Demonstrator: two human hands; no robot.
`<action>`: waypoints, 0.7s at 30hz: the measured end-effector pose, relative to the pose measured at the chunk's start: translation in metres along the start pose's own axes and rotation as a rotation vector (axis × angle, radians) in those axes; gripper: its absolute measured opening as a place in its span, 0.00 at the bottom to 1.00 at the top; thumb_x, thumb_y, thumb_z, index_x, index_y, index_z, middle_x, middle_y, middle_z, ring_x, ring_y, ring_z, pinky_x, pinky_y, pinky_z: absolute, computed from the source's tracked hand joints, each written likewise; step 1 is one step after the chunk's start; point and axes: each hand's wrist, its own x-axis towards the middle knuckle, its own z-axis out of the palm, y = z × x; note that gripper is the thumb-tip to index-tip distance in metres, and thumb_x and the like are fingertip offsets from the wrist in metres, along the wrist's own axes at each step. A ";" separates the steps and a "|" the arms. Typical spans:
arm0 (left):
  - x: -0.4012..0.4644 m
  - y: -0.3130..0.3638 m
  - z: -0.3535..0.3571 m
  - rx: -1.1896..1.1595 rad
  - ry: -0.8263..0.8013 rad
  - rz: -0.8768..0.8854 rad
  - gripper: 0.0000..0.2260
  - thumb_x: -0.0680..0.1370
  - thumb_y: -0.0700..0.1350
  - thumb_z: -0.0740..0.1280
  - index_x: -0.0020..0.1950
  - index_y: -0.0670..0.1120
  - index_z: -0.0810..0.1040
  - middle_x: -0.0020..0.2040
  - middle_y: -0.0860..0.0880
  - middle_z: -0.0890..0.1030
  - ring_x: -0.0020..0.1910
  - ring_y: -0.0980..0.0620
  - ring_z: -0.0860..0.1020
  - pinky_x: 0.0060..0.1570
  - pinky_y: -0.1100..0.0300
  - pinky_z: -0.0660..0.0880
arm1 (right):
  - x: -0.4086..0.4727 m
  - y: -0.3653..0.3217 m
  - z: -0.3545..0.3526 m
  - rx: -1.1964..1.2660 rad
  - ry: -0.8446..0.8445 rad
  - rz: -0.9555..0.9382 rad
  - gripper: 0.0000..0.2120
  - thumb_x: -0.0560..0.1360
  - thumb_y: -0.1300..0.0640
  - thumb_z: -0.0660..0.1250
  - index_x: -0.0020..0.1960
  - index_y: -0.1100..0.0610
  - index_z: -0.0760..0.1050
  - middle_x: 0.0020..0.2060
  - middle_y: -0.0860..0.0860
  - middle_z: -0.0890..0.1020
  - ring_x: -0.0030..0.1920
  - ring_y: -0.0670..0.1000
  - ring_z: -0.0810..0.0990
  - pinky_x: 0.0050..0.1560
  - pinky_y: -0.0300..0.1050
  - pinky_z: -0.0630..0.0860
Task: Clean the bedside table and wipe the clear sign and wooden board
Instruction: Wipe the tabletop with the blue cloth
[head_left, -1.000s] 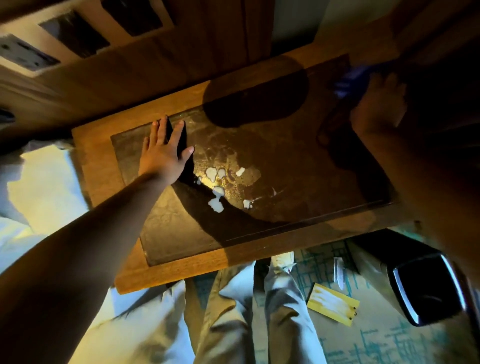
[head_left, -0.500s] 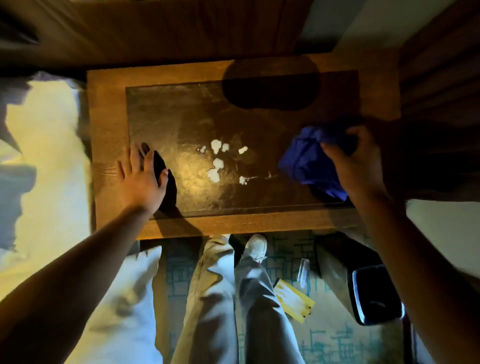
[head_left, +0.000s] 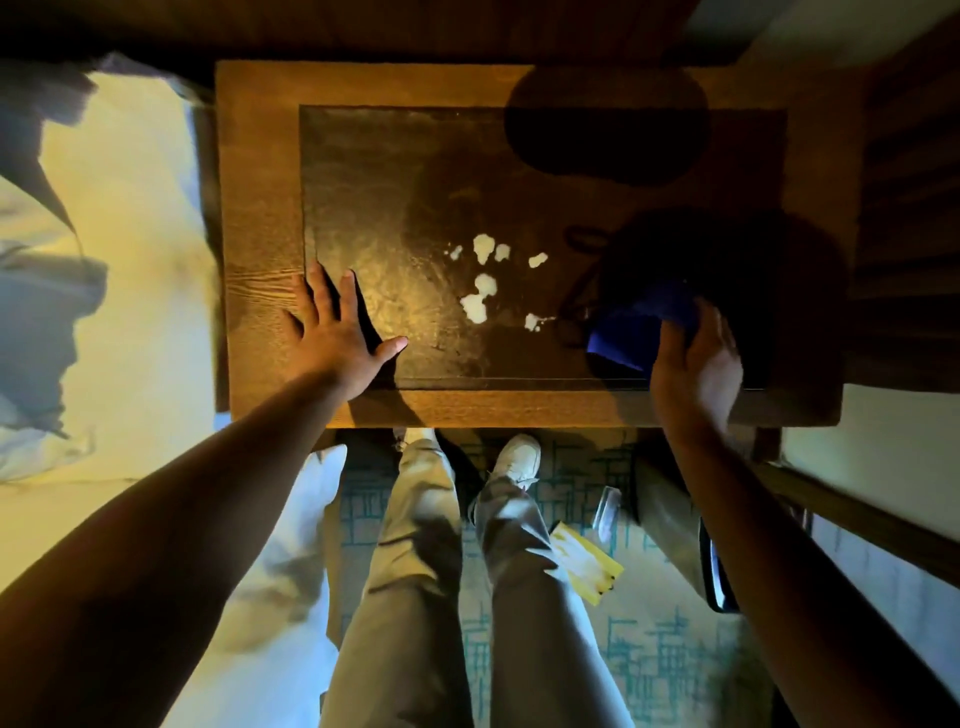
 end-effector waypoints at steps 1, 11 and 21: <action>0.000 0.000 0.000 0.008 0.005 0.002 0.50 0.74 0.75 0.56 0.82 0.49 0.37 0.81 0.39 0.35 0.80 0.36 0.37 0.78 0.35 0.44 | 0.000 0.000 0.011 -0.021 -0.013 0.009 0.30 0.78 0.42 0.50 0.70 0.59 0.72 0.62 0.60 0.79 0.61 0.61 0.79 0.58 0.61 0.77; -0.002 -0.001 0.003 0.022 0.052 0.036 0.49 0.74 0.76 0.55 0.83 0.48 0.40 0.82 0.37 0.37 0.80 0.34 0.38 0.76 0.32 0.45 | -0.031 0.000 0.083 -0.320 -0.178 -0.101 0.31 0.76 0.39 0.58 0.76 0.50 0.68 0.79 0.58 0.62 0.79 0.63 0.59 0.76 0.62 0.56; -0.014 -0.039 0.008 0.000 0.098 0.266 0.53 0.69 0.73 0.67 0.83 0.49 0.48 0.82 0.39 0.39 0.81 0.38 0.37 0.78 0.35 0.43 | -0.075 0.023 0.088 -0.465 -0.301 -0.226 0.31 0.79 0.41 0.56 0.80 0.47 0.59 0.81 0.57 0.57 0.81 0.62 0.53 0.76 0.65 0.60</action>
